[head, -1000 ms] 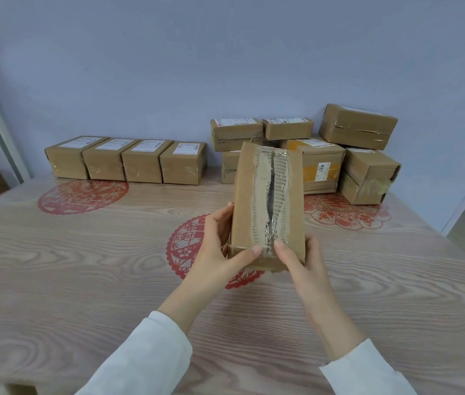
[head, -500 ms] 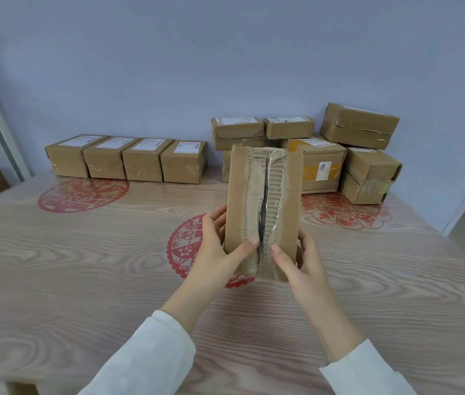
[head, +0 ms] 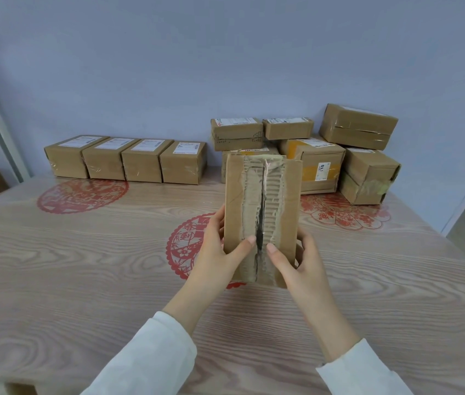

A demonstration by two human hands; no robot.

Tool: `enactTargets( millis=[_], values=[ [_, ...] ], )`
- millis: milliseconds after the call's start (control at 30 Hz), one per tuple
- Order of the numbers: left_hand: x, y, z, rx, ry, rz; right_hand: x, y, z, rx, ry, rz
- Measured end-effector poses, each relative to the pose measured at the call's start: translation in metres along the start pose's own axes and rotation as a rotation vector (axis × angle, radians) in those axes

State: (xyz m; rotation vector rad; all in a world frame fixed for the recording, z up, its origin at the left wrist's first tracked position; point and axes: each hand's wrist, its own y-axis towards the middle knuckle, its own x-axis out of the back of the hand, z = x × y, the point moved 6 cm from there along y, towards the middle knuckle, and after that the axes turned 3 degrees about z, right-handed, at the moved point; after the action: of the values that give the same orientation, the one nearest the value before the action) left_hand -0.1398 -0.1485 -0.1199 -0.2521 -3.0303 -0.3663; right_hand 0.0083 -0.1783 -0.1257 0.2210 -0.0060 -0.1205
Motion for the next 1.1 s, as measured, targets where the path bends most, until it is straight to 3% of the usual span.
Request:
enactTargets(
  millis=[567, 833, 1100],
  values=[
    [-0.002, 0.002, -0.01, -0.051, 0.039, -0.024, 0.001, 0.002, 0.002, -0.002, 0.041, -0.091],
    [-0.001, 0.002, -0.01, -0.033, -0.004, -0.04, -0.001, 0.003, 0.01, 0.038, -0.003, -0.032],
    [-0.007, 0.002, -0.019, -0.039, 0.006, -0.019, 0.007, 0.003, 0.016, 0.074, -0.005, -0.075]
  ],
)
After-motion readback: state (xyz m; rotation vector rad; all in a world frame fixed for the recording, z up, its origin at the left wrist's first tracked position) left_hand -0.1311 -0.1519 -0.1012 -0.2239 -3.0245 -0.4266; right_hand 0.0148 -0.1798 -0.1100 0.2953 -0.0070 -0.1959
